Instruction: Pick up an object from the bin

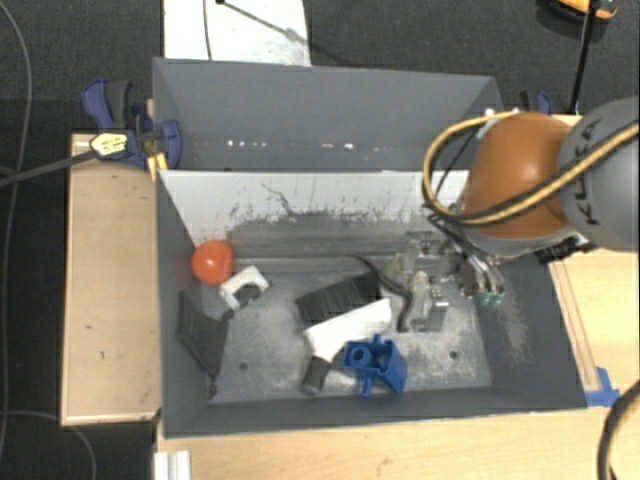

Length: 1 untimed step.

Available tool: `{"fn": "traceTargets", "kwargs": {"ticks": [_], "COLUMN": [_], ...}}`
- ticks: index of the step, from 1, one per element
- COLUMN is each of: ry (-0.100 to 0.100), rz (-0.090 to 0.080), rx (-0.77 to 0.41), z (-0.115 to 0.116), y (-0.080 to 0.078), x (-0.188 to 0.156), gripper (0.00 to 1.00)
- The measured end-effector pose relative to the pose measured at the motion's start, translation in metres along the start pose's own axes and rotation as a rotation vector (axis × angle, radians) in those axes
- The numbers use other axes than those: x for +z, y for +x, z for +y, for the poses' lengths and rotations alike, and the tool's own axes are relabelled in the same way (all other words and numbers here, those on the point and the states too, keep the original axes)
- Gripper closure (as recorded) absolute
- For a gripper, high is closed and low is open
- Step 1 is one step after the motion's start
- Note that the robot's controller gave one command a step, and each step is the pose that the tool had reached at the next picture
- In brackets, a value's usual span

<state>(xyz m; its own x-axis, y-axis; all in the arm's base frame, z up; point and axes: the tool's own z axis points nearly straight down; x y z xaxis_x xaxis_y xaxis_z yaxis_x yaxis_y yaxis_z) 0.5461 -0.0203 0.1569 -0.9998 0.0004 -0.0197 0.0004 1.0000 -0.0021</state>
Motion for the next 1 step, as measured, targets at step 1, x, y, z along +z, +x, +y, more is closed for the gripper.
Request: {"fn": "traceTargets", "kwargs": {"ticks": [1], "ry": [-0.003], "rz": [0.010], "rx": [0.041], "z": [0.0204], "y": [0.0019], "x": [0.0231], "gripper": [0.00]}}
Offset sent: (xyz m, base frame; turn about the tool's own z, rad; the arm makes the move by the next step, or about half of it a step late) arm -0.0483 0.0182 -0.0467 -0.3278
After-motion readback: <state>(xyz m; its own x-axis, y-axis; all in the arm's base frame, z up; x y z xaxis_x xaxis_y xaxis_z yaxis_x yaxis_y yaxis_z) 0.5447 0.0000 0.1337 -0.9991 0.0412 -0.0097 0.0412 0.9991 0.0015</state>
